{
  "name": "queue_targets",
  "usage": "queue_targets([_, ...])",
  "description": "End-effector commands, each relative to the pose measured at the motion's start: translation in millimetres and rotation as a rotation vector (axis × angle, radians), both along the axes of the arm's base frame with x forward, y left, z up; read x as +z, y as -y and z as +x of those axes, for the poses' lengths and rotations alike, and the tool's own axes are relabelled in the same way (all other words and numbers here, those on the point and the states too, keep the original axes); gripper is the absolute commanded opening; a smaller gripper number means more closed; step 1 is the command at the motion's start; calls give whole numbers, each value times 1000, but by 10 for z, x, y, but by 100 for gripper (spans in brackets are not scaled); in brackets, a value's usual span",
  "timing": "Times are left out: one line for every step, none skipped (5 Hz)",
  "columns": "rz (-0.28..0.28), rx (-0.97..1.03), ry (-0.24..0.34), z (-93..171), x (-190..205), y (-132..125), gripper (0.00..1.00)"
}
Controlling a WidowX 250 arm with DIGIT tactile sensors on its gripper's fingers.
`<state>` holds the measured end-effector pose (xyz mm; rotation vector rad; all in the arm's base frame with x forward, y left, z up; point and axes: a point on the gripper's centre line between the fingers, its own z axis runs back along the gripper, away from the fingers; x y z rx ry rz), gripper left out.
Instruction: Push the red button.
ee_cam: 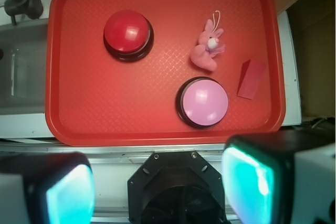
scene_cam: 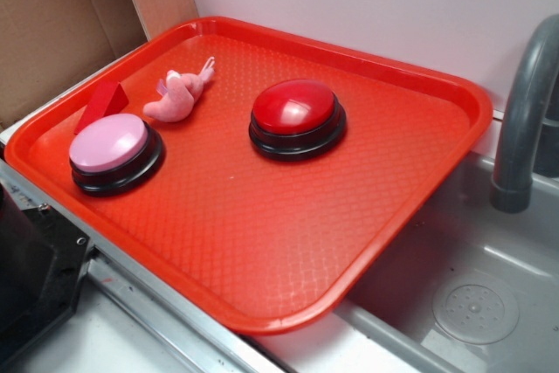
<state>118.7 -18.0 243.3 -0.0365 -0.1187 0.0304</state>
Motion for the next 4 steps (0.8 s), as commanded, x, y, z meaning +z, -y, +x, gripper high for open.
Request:
queue_targets([0, 0, 0, 0, 0, 0, 100])
queue_targets([65, -115, -35, 500, -500, -154, 100])
queue_targets([98, -194, 4, 1027, -935, -68, 100])
queue_targets([136, -235, 14, 1276, -1353, -76, 100])
